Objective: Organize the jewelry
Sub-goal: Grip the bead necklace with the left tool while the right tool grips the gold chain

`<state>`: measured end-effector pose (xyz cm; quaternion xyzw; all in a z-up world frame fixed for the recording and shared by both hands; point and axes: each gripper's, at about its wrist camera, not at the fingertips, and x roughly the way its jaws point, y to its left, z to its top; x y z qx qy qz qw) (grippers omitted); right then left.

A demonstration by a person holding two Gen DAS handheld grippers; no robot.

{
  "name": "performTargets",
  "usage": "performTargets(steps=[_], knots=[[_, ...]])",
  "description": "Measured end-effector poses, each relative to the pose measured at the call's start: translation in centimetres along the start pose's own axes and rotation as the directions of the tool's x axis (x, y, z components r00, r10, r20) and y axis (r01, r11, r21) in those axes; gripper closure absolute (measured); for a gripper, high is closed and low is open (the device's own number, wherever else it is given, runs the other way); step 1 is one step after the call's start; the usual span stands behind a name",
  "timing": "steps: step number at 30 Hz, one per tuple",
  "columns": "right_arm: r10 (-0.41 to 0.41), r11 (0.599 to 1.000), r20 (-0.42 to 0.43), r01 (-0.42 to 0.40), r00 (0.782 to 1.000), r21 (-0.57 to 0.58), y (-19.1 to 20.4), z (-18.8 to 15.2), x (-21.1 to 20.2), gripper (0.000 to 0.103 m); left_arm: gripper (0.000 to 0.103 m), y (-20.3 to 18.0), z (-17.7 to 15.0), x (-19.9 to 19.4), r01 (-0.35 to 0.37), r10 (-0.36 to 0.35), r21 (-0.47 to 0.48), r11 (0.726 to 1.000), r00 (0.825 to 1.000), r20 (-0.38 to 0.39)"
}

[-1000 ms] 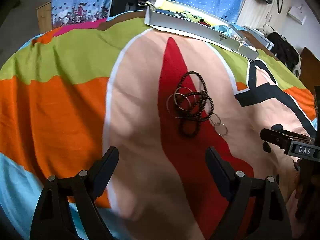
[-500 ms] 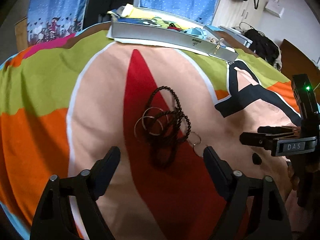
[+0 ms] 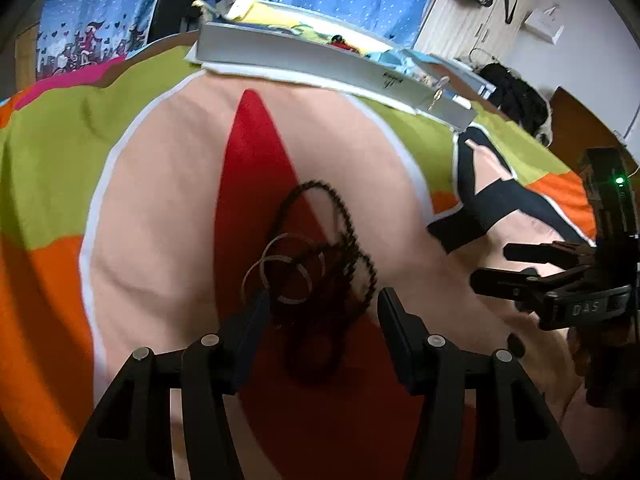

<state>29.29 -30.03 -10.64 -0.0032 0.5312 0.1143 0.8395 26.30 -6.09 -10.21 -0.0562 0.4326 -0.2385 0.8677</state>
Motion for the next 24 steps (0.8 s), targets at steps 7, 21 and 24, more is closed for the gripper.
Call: performTargets(steps=[7, 21, 24], knots=[[-0.003, 1.000, 0.110, 0.002, 0.994, 0.010, -0.6, 2.0, -0.7, 0.000, 0.054, -0.2, 2.4, 1.0, 0.039, -0.038, -0.014, 0.999, 0.998, 0.044], [0.050, 0.994, 0.223, -0.069, 0.973, 0.081, -2.5, 5.8, 1.0, 0.024, 0.093, -1.0, 4.6, 5.5, 0.031, -0.031, -0.004, 1.000, 0.998, -0.058], [0.053, 0.994, 0.254, -0.075, 0.966, 0.078, -2.5, 6.5, 1.3, 0.026, 0.100, -0.5, 5.0, 6.1, 0.006, -0.007, -0.023, 1.000, 0.998, -0.066]])
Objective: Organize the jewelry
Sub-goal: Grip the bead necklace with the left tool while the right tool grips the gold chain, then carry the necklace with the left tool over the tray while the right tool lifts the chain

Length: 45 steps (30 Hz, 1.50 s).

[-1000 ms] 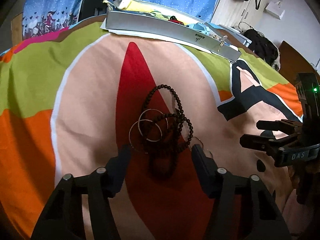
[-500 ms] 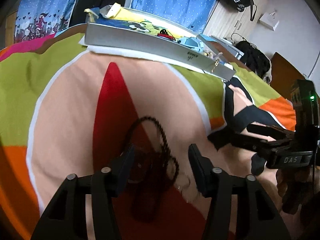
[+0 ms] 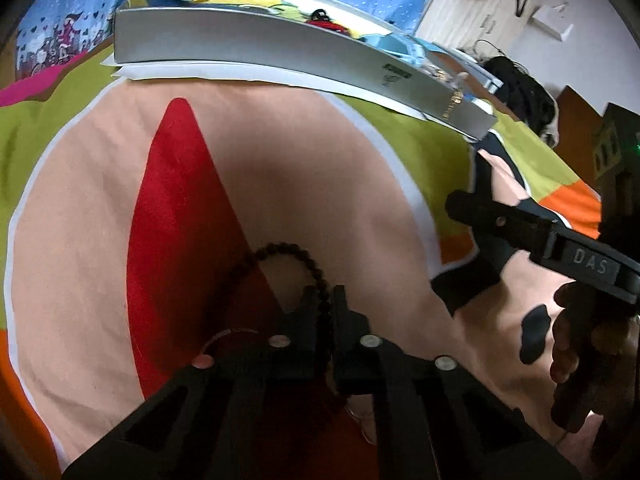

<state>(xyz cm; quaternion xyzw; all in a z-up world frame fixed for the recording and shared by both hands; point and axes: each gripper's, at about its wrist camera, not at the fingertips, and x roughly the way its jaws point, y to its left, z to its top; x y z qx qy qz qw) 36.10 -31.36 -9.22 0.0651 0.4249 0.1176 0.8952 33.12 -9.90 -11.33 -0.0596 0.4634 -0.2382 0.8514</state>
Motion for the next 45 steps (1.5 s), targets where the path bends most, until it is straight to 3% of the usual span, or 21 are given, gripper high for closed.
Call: performTargets(steps=[4, 9, 18, 20, 30, 38, 45], knots=[[0.018, 1.000, 0.067, -0.018, 0.998, -0.006, 0.1, 1.1, -0.1, 0.036, 0.100, 0.6, 0.9, -0.2, -0.022, 0.023, -0.030, 0.999, 0.999, 0.029], [0.058, 0.998, 0.161, -0.061, 0.985, 0.019, -0.1, 2.5, -0.2, 0.060, 0.100, 1.1, 2.2, -0.9, -0.030, 0.034, -0.057, 0.998, 0.997, 0.071], [0.089, 0.989, 0.192, -0.109, 0.977, 0.096, -1.5, 3.8, 0.4, 0.085, 0.100, 0.0, 4.8, -2.8, -0.005, 0.011, -0.048, 0.999, 0.993, 0.120], [0.099, 0.988, 0.201, -0.120, 0.975, 0.094, -1.7, 4.1, 0.3, 0.096, 0.100, -0.5, 5.3, -3.1, -0.001, 0.007, -0.049, 0.999, 0.992, 0.129], [0.133, 0.991, 0.256, -0.134, 0.957, -0.013, 1.0, 4.2, -3.7, 0.100, 0.100, -2.5, 7.4, -6.0, -0.004, 0.012, -0.042, 0.999, 0.985, 0.173], [0.169, 0.985, 0.345, -0.144, 0.923, -0.096, 2.2, 5.1, -8.2, 0.100, 0.100, -3.9, 9.2, -8.9, -0.007, 0.017, -0.044, 0.999, 0.975, 0.222], [0.214, 0.977, 0.412, -0.194, 0.886, -0.091, 1.3, 6.8, -10.7, 0.100, 0.100, -4.4, 11.7, -11.2, 0.028, -0.017, -0.041, 0.999, 0.969, 0.245]])
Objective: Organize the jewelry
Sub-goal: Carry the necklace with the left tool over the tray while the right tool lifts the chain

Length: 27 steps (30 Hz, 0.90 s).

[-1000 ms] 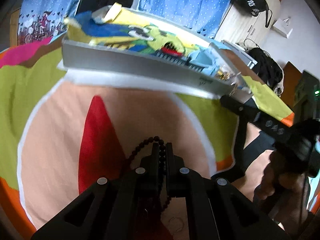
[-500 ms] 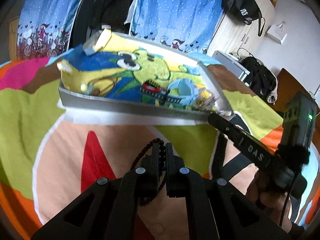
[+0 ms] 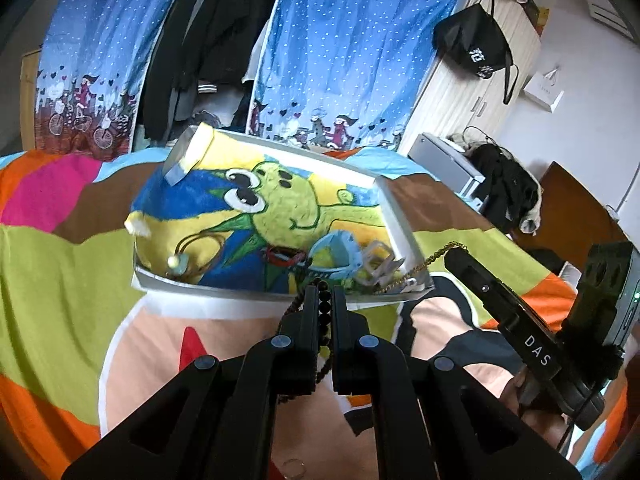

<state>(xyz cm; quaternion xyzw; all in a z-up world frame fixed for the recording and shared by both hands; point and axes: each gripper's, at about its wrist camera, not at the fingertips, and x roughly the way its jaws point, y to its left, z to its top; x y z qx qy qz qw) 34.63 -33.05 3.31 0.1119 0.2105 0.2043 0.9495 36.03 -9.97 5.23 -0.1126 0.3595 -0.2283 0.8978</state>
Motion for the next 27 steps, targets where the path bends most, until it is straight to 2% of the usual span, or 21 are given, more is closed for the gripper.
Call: performTargets(steps=[6, 8, 10, 15, 18, 20, 23, 25, 27], knots=[[0.020, 1.000, 0.013, -0.020, 1.000, 0.007, -0.4, 0.4, -0.6, 0.100, 0.100, 0.4, -0.3, 0.6, 0.061, -0.062, -0.009, 0.998, 0.996, -0.067], [0.027, 1.000, 0.017, -0.027, 0.999, -0.001, -0.2, 0.5, -0.8, 0.100, 0.100, 0.3, -1.1, 1.0, 0.051, -0.049, 0.023, 0.998, 0.994, -0.096], [0.034, 0.999, 0.015, -0.034, 0.999, -0.011, 0.1, 0.4, -0.8, 0.100, 0.100, 0.2, -2.4, 2.2, 0.002, 0.013, 0.088, 0.996, 0.986, -0.164], [0.059, 0.998, 0.005, -0.059, 0.998, -0.035, 0.9, 0.1, -0.9, 0.100, 0.100, 1.8, -5.3, 3.3, 0.018, 0.001, 0.071, 0.997, 0.965, -0.261], [0.082, 0.995, 0.002, -0.082, 0.997, -0.056, 1.8, 0.0, -1.1, 0.100, 0.100, 2.7, -7.0, 3.7, -0.015, 0.042, 0.085, 0.996, 0.946, -0.322], [0.097, 0.992, -0.002, -0.097, 0.995, -0.076, 2.5, -0.1, -1.3, 0.100, 0.100, 3.3, -7.6, 3.2, -0.017, 0.043, 0.080, 0.997, 0.941, -0.335], [0.122, 0.988, -0.003, -0.122, 0.993, -0.098, 3.6, -0.1, -1.5, 0.100, 0.100, 3.9, -7.6, 1.5, -0.002, 0.021, 0.062, 0.998, 0.951, -0.309], [0.136, 0.984, 0.001, -0.135, 0.991, -0.112, 4.2, -0.1, -1.6, 0.100, 0.100, 3.8, -7.5, 0.5, -0.008, 0.032, 0.082, 0.997, 0.953, -0.302], [0.144, 0.983, 0.003, -0.143, 0.990, -0.115, 4.4, -0.1, -1.6, 0.100, 0.100, 4.0, -7.2, -0.7, 0.017, 0.000, 0.060, 0.998, 0.961, -0.276]])
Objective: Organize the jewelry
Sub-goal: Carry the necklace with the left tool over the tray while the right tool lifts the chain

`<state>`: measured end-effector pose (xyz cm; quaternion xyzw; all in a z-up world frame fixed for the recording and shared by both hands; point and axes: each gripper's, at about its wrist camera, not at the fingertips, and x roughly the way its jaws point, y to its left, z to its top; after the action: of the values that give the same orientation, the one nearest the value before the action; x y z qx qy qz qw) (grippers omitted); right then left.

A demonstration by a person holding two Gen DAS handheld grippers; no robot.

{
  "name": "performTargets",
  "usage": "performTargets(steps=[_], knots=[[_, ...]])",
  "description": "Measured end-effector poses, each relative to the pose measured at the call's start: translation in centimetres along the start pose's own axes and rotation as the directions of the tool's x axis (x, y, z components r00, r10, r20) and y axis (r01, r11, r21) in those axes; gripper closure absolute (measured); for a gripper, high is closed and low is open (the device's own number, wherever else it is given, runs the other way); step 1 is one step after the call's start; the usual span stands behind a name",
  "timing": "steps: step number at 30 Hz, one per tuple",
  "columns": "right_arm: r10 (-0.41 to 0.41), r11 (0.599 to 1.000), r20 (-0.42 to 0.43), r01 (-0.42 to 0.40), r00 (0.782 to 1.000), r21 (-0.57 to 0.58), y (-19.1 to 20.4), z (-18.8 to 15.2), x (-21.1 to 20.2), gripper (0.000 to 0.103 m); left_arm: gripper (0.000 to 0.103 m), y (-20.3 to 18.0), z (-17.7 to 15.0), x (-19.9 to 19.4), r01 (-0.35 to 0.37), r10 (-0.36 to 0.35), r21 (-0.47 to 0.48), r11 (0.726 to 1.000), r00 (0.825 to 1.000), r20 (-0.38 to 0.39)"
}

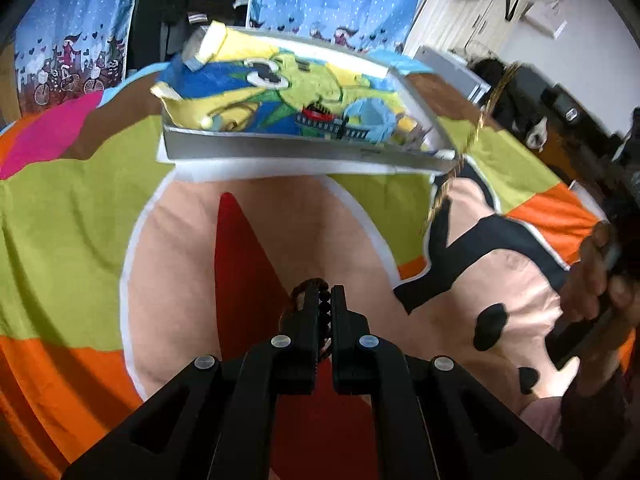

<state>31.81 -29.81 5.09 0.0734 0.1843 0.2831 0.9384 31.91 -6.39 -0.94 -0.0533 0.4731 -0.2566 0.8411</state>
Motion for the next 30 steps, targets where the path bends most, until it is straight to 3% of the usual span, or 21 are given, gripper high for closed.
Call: performTargets(steps=[6, 9, 14, 18, 21, 30], knots=[[0.010, 1.000, 0.003, -0.010, 1.000, 0.008, 0.0, 0.1, 0.4, 0.100, 0.100, -0.8, 1.4, -2.3, 0.053, -0.052, -0.008, 0.999, 0.997, 0.061], [0.009, 1.000, -0.003, -0.009, 1.000, 0.013, 0.0, 0.1, 0.6, 0.100, 0.100, -1.2, 1.7, -1.4, 0.003, -0.003, 0.025, 1.000, 1.000, 0.024], [0.003, 1.000, 0.000, -0.003, 1.000, 0.023, -0.5, 0.2, 1.0, 0.100, 0.100, -1.6, 2.5, -1.6, 0.060, -0.061, 0.023, 0.998, 0.996, 0.066], [0.001, 0.999, 0.003, -0.001, 1.000, 0.047, -1.4, 0.3, 1.6, 0.100, 0.100, -1.7, 2.8, 0.8, 0.013, -0.012, 0.044, 0.999, 1.000, -0.004], [-0.009, 0.999, -0.003, 0.009, 1.000, 0.036, -1.7, 0.1, 1.9, 0.100, 0.100, -1.4, 3.3, 0.2, 0.104, -0.104, -0.006, 0.995, 0.994, 0.045], [-0.021, 0.998, 0.040, 0.018, 0.999, 0.065, -4.4, 1.6, 2.7, 0.100, 0.100, -2.0, 8.6, -0.1, 0.173, -0.171, -0.005, 0.985, 0.975, 0.145]])
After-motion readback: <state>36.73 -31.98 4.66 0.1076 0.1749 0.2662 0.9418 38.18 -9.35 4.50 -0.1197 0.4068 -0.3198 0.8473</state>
